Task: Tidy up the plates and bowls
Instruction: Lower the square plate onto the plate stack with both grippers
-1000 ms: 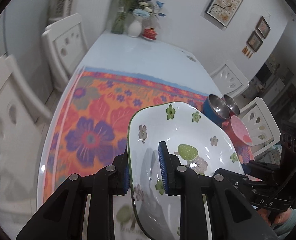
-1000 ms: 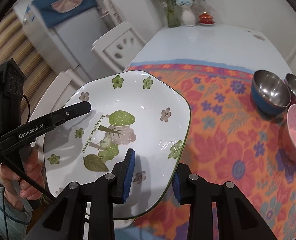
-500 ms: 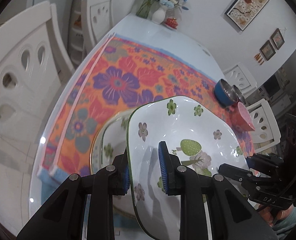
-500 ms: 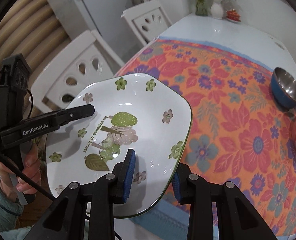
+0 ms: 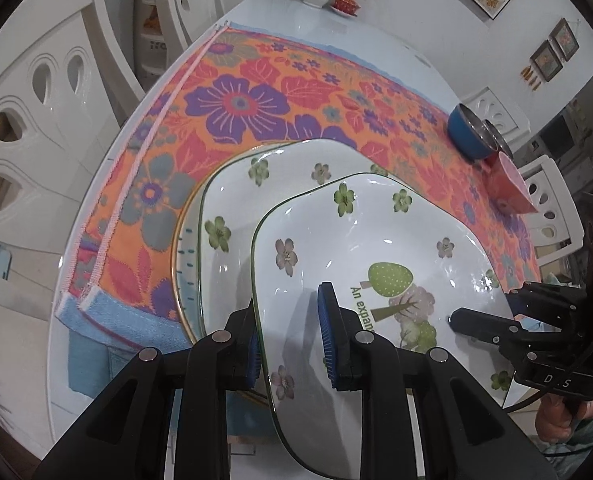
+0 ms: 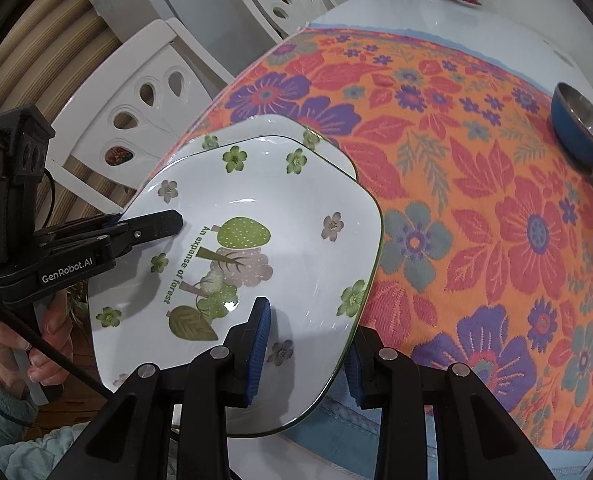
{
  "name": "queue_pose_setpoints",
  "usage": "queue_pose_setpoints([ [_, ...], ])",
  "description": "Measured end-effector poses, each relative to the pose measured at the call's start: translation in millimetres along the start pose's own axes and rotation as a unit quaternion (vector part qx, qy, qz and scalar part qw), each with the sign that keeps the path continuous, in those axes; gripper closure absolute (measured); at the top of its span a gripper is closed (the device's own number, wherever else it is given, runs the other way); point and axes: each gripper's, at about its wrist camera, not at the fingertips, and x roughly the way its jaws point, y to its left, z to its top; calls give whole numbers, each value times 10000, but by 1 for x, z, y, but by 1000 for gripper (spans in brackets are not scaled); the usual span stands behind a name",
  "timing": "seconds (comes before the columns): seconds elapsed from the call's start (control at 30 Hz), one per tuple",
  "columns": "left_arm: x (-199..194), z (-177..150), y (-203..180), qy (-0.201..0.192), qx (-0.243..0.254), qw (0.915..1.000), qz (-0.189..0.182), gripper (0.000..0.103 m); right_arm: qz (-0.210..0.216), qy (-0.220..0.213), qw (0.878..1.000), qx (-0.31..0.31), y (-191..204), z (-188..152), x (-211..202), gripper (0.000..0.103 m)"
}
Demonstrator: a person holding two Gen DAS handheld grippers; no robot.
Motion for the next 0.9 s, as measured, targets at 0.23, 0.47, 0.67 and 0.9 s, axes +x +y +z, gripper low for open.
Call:
queue_pose_setpoints([
  [0.23, 4, 3, 6, 45, 16, 10000, 16, 81, -84, 42, 10000, 8, 5, 4, 4, 71],
  [0.47, 6, 10, 7, 49, 105, 9999, 94, 81, 15, 123, 9998, 183, 1, 4, 9, 71],
  [0.67, 9, 21, 1, 66, 303, 9986, 417, 77, 93, 230, 9992, 314, 0, 5, 13, 70],
  [0.9, 8, 35, 4, 6, 287, 9986, 448, 77, 12, 259, 9993, 264, 2, 6, 15, 70],
])
